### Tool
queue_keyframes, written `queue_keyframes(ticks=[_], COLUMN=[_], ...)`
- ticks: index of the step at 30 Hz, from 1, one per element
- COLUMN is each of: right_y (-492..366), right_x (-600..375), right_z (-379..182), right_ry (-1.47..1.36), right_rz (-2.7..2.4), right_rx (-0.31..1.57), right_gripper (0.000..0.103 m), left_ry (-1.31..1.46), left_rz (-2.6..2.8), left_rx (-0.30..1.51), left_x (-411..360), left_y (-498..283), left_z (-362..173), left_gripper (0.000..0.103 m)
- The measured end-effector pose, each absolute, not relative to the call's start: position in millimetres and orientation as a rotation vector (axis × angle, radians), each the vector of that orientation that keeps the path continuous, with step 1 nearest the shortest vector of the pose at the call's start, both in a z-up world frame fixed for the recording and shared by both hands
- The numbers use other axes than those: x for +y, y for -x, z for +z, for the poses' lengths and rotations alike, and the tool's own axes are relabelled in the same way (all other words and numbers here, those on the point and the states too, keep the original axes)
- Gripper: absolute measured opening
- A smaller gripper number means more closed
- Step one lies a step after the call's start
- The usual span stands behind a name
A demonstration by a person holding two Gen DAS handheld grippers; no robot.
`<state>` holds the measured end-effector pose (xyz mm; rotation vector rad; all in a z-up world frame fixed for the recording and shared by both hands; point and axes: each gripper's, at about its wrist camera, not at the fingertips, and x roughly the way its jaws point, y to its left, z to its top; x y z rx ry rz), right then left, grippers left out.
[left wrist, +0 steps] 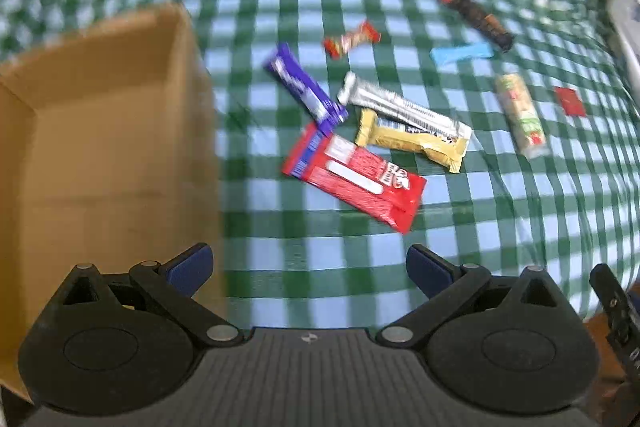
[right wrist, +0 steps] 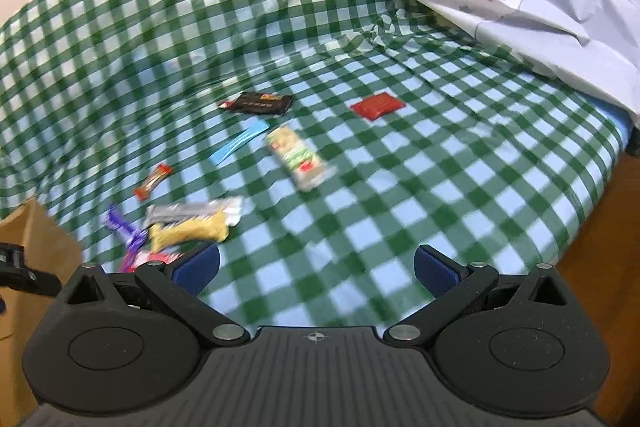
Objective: Organize snacks
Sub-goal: 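Grasp the red wafer pack with the left tool while the right tool grasps the cracker pack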
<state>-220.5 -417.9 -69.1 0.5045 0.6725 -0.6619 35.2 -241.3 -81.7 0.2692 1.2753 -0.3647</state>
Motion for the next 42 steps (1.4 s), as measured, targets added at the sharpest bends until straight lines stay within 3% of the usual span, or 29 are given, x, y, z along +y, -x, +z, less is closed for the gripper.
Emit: queue_keyframes(ticks=[5, 15, 27, 36, 37, 39, 40, 42], right_y=[170.8, 59.1, 13.1, 14.2, 15.1, 22.3, 25.1, 30.3], right_x=[-466.5, -527.0, -535.4, -534.5, -531.2, -522.6, -515.5, -502.4], right_z=[-98.0, -152.1, -200.8, -200.4, -199.4, -194.3, -192.1, -189.8], right_ry=[-0.431, -0.288, -0.248, -0.261, -0.256, -0.237, -0.210, -0.164], right_rz=[-0.616, -0.540, -0.508, -0.500, -0.492, -0.454, -0.439, -0.423], right_rx=[0.702, 0.758, 0.830, 0.855, 0.860, 0.839, 0.834, 0.851], right_gripper=[0.103, 0.103, 0.103, 0.102, 0.094, 0.067, 0.043, 0.039], left_ry=[-0.171, -0.014, 0.192, 0.080, 0.059, -0.014, -0.037, -0.062], left_rz=[-0.285, -0.087, -0.001, 0.012, -0.015, -0.060, -0.087, -0.135], left_rx=[1.425, 1.533, 1.602, 1.607, 1.587, 1.528, 1.503, 1.460], left_x=[-271.5, -282.8, -267.7, -284.7, -286.1, -281.6, -277.4, -266.6], left_y=[-69.9, -116.3, -145.4, -151.9, -144.9, -131.7, -126.2, -115.0], left_z=[-139.0, -210.4, -209.1, -210.0, -203.7, -192.2, -188.1, -185.0], left_gripper=[0.103, 0.103, 0.103, 0.100, 0.092, 0.073, 0.061, 0.052])
